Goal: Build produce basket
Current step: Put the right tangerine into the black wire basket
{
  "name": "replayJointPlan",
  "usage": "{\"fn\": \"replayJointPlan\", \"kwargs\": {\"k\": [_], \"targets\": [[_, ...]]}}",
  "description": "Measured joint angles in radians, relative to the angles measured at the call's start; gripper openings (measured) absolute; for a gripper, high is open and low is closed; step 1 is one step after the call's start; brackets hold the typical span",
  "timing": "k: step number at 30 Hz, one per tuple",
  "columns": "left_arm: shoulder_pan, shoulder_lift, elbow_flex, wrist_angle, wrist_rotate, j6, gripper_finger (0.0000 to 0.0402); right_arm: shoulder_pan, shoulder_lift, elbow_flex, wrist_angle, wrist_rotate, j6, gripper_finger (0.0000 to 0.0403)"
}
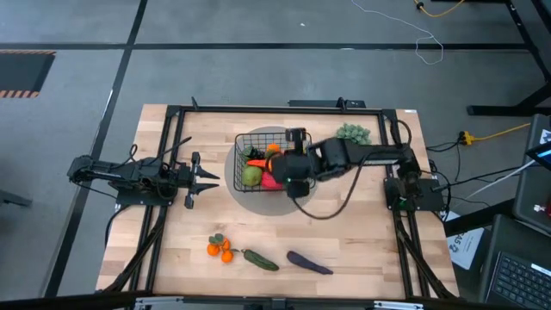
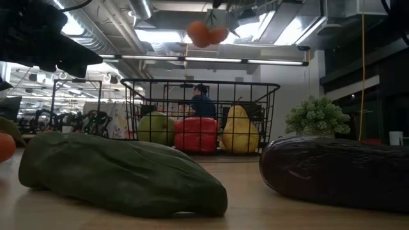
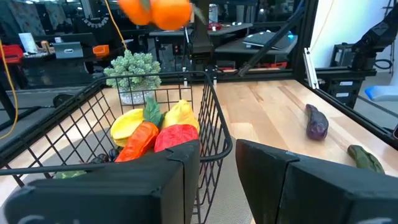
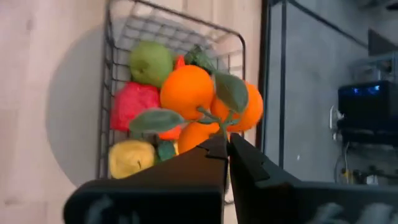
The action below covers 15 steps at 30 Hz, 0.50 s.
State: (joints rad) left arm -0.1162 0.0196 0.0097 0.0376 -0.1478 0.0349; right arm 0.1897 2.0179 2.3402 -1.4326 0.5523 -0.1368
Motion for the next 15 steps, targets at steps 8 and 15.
{"fn": "replayJointPlan", "kwargs": {"k": [8, 15], "targets": [[0.0, 0.0, 0.0, 0.0, 0.0, 0.0, 0.0094, -0.123, -0.002, -0.004, -0.007, -0.094, 0.01, 0.0], [0.0, 0.0, 0.0, 0.0, 0.0, 0.0, 0.0094, -0.193, -0.002, -0.006, -0.01, -0.106, 0.091, 0.0]]}}
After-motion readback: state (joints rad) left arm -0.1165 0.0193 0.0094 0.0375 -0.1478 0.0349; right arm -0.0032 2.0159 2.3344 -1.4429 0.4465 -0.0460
